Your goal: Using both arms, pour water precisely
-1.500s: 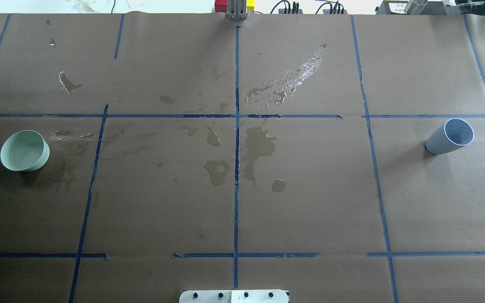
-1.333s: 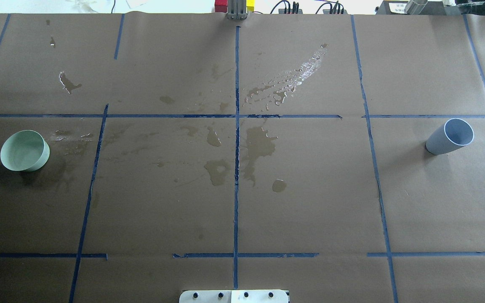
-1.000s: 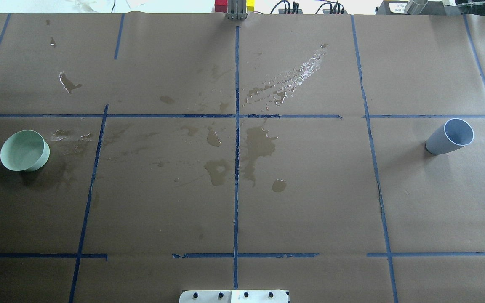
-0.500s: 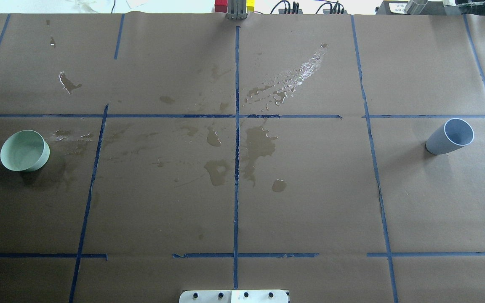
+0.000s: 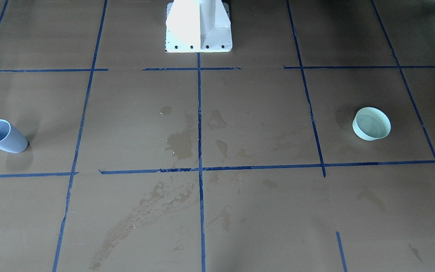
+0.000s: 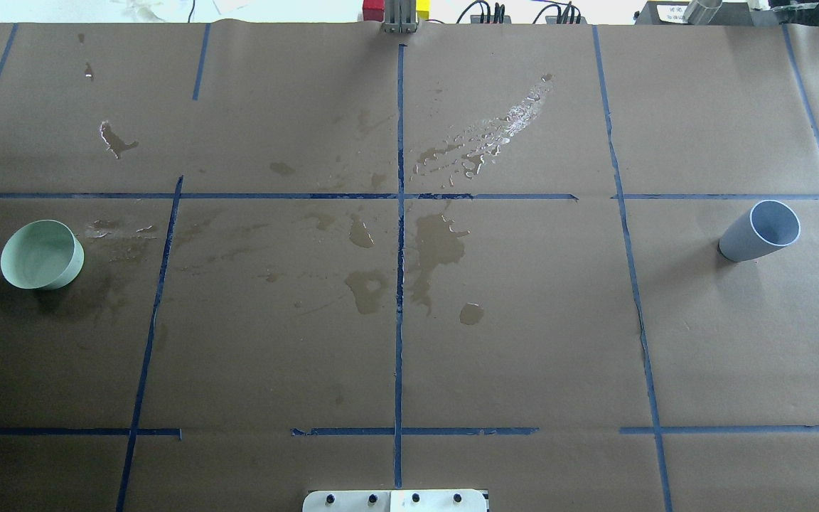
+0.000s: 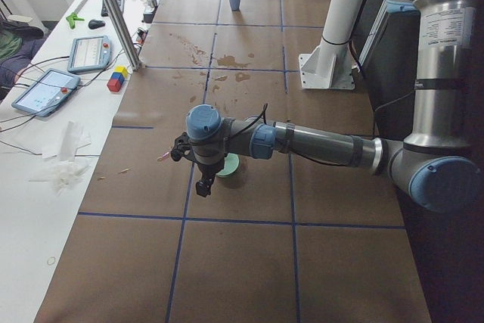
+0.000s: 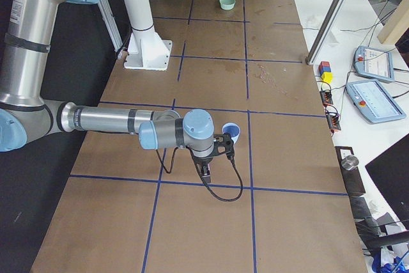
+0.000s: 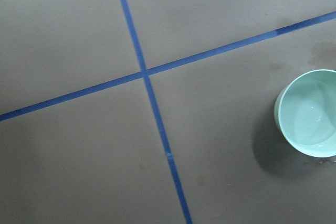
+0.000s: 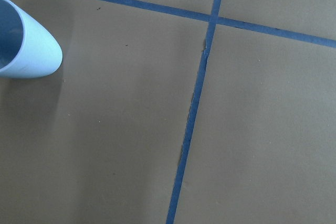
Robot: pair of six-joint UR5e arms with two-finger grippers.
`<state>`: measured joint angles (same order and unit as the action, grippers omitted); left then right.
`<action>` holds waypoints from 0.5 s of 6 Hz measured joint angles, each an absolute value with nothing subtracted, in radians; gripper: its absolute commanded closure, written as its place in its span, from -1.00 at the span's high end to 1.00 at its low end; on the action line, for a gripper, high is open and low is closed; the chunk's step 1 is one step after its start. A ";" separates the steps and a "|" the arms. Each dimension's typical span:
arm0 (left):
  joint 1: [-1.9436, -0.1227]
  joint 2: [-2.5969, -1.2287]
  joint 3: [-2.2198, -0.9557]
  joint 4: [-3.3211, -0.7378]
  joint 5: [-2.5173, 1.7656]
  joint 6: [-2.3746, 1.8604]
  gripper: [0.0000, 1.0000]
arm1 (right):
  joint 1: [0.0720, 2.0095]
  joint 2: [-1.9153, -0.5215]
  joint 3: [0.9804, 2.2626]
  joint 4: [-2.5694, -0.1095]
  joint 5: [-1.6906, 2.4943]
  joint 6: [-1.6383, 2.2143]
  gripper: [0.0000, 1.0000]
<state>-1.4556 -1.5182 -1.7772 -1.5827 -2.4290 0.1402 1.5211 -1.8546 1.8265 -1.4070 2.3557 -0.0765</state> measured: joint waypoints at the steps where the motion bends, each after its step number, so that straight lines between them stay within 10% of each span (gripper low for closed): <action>1: -1.402 -1.513 -1.772 -1.636 -2.460 0.017 1.00 | 1.518 -1.855 1.827 -1.407 2.354 -0.078 1.00; 3: -1.306 -1.511 -1.716 -1.854 -2.432 -0.327 0.93 | 1.514 -1.855 1.826 -1.407 2.350 -0.077 1.00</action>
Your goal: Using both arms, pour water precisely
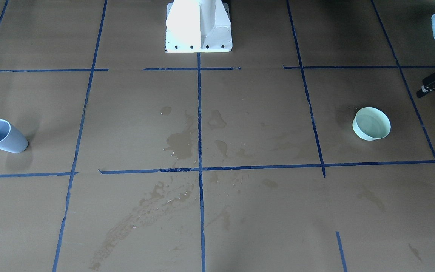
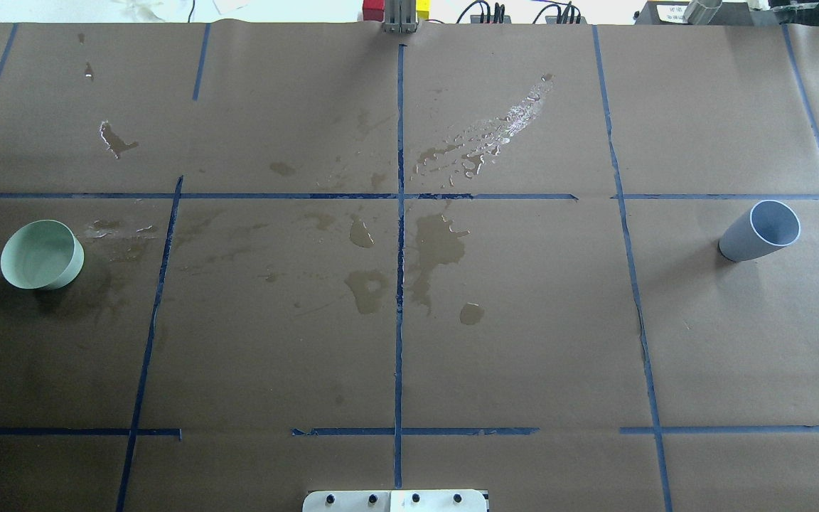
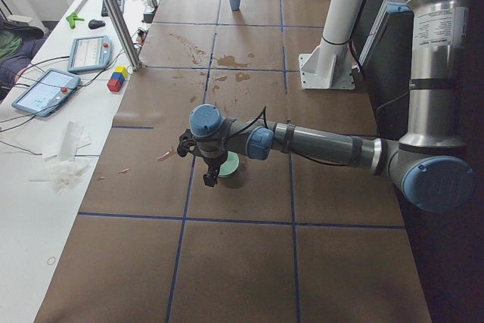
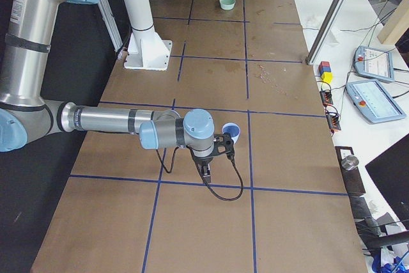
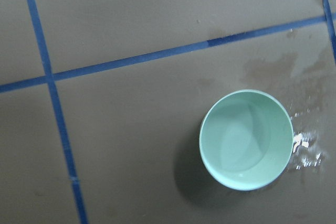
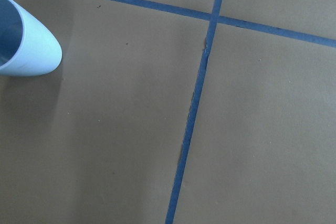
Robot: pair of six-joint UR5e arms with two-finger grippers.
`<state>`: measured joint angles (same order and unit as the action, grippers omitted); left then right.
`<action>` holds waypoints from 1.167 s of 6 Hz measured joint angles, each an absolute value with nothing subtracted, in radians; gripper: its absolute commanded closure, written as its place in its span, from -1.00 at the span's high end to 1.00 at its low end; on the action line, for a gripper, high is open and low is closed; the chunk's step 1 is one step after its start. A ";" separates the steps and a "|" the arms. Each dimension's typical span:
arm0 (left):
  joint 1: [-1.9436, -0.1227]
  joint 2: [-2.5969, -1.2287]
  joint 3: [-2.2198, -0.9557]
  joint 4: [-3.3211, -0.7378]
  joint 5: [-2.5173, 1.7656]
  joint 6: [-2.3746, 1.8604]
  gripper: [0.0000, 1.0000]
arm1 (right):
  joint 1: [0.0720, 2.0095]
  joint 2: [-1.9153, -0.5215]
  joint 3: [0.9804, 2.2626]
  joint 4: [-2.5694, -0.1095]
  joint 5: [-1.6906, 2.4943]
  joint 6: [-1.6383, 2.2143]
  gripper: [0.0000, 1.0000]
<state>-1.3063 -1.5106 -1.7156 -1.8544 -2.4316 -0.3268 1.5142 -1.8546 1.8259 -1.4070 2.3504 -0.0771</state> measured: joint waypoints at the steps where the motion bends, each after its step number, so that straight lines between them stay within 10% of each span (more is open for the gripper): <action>1: -1.249 -1.515 -1.649 -2.019 -2.378 -0.509 0.93 | 1.512 -1.855 1.826 -1.407 2.350 -0.077 1.00; 4: -1.084 -1.523 -1.525 -2.322 -2.253 -0.852 0.79 | 1.511 -1.855 1.826 -1.407 2.349 -0.078 1.00; 6: -1.039 -1.524 -1.518 -2.337 -2.239 -0.872 -0.66 | 1.510 -1.855 1.826 -1.407 2.347 -0.078 1.00; 7: -1.029 -1.525 -1.516 -2.337 -2.239 -0.874 -0.94 | 1.510 -1.855 1.826 -1.407 2.347 -0.078 1.00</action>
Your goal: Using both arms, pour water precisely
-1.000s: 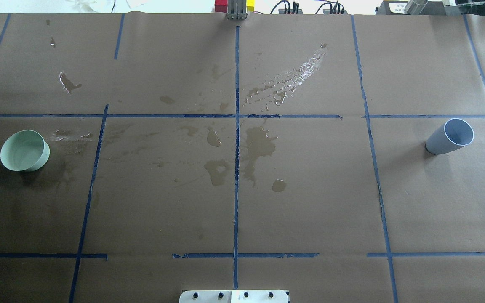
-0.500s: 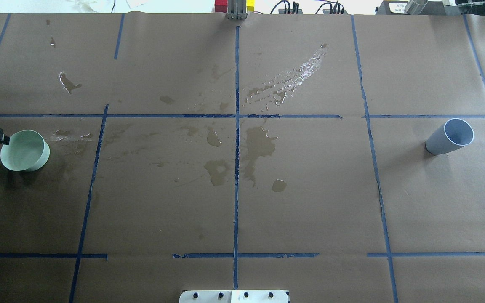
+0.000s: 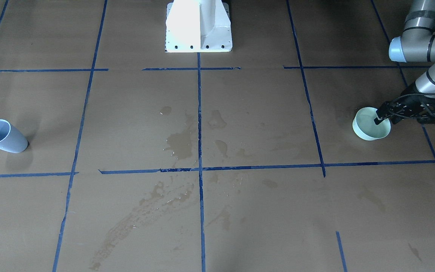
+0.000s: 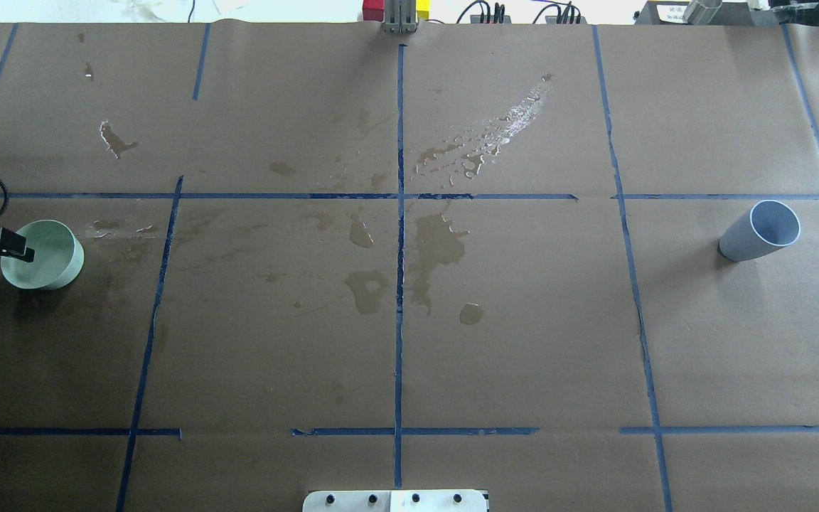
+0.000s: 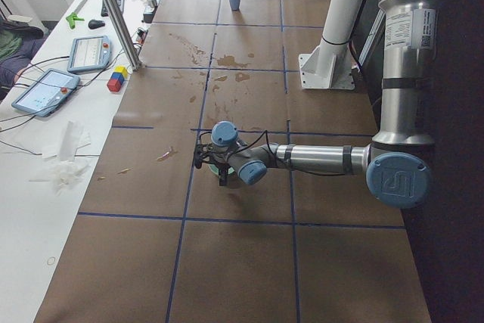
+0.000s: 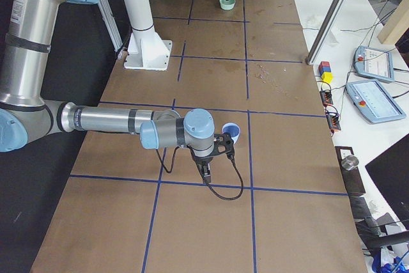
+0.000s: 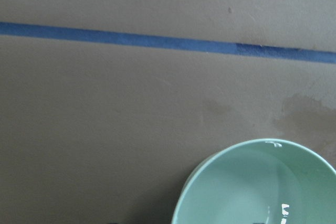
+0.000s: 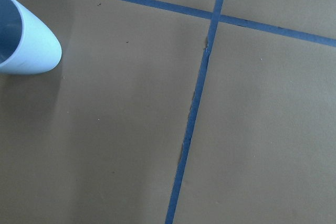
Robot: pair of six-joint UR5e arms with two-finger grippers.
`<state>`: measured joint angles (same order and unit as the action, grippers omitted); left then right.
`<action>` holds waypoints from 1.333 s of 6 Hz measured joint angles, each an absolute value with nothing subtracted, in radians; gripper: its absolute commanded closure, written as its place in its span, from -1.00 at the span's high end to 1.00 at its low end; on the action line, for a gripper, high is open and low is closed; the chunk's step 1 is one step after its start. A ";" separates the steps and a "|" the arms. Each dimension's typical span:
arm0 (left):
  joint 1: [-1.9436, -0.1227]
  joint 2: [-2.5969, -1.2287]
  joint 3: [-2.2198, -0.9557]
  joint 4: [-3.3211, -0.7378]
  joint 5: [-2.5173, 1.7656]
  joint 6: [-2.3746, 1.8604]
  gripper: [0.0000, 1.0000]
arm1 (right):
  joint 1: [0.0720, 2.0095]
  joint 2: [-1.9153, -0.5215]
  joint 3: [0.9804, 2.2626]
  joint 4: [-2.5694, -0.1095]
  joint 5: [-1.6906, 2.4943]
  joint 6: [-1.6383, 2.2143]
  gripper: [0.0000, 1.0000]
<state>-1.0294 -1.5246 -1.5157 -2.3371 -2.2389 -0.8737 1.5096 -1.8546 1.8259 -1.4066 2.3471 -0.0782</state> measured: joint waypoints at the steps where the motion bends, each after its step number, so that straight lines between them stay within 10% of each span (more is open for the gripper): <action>1: -1.026 -1.525 -1.513 -2.337 -2.239 -0.873 -1.00 | 1.509 -1.855 1.826 -1.407 2.347 -0.078 1.00; 8: -0.981 -1.781 -1.692 -2.189 -2.326 -1.026 -1.00 | 1.509 -1.847 1.827 -1.406 2.348 -0.080 1.00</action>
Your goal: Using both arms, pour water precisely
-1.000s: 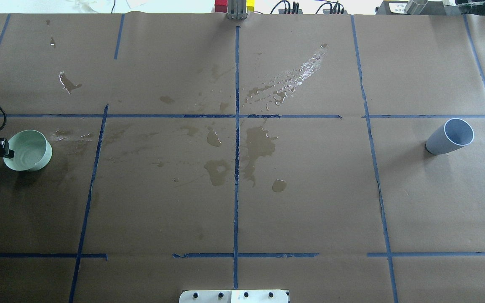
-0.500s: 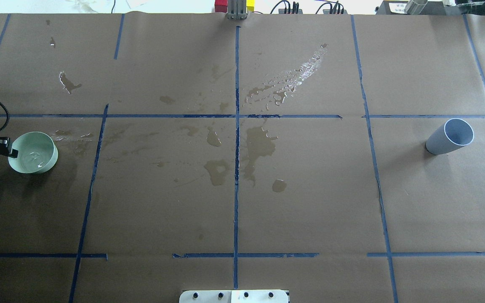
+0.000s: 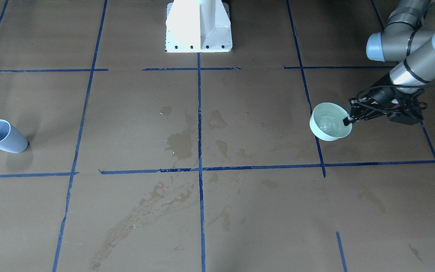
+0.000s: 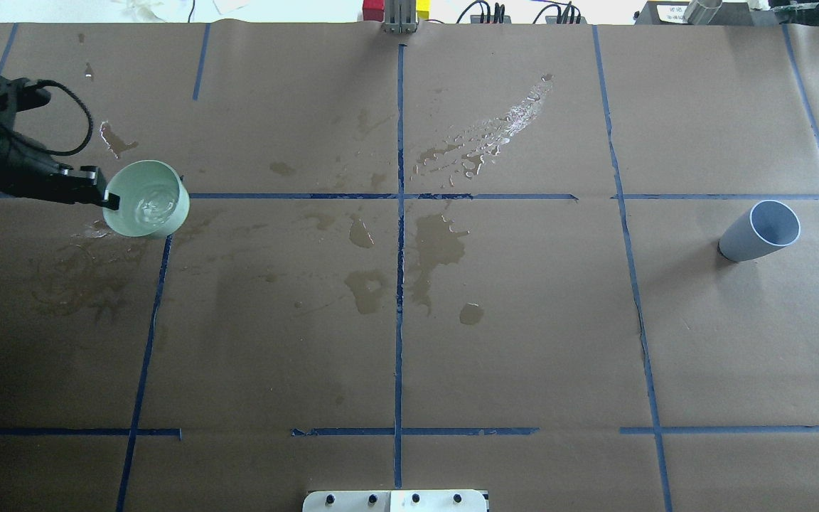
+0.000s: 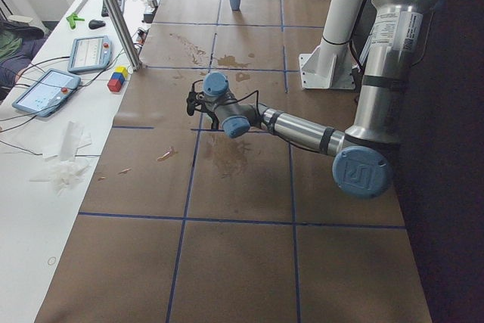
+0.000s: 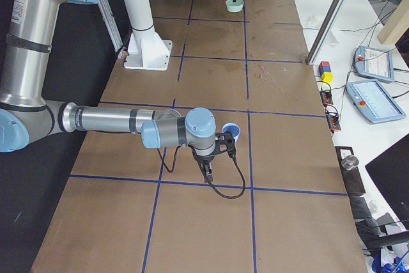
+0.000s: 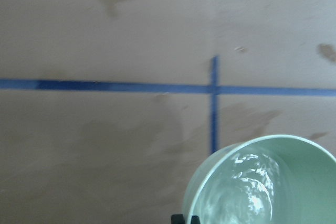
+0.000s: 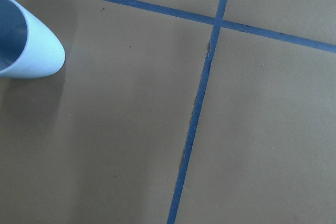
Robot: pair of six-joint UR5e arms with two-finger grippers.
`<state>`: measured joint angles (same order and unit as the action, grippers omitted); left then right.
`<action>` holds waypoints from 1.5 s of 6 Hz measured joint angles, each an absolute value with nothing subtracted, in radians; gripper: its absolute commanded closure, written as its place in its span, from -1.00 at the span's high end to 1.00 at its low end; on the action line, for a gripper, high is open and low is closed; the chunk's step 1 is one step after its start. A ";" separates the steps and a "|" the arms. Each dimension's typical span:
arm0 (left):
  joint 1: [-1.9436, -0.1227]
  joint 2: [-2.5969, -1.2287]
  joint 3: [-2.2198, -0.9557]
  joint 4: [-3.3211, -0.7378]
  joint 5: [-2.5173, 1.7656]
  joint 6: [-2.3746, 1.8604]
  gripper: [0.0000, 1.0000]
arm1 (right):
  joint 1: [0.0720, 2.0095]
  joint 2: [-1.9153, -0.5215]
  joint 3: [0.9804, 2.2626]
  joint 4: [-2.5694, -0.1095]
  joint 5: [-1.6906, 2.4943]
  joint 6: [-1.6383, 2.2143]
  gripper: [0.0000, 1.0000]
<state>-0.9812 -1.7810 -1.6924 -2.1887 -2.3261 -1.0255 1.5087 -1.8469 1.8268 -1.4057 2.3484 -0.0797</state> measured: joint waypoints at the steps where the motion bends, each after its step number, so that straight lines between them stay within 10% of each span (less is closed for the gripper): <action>1: -0.924 -1.879 -1.694 -2.103 -2.302 -1.069 -1.00 | 1.509 -1.847 1.826 -1.406 2.349 -0.079 1.00; 7: -0.590 -2.266 -1.501 -1.928 -1.999 -1.305 -0.95 | 1.508 -1.847 1.825 -1.407 2.347 -0.078 1.00; 8: -0.567 -2.282 -1.471 -1.929 -1.980 -1.310 -0.61 | 1.508 -1.847 1.825 -1.407 2.347 -0.078 1.00; 9: -0.555 -2.287 -1.455 -1.929 -1.971 -1.311 0.62 | 1.508 -1.847 1.825 -1.408 2.346 -0.078 1.00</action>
<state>-0.5545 -2.2870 -1.4554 -1.9289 -1.9711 -1.3109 1.5079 -1.8469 1.8254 -1.4078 2.3463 -0.0782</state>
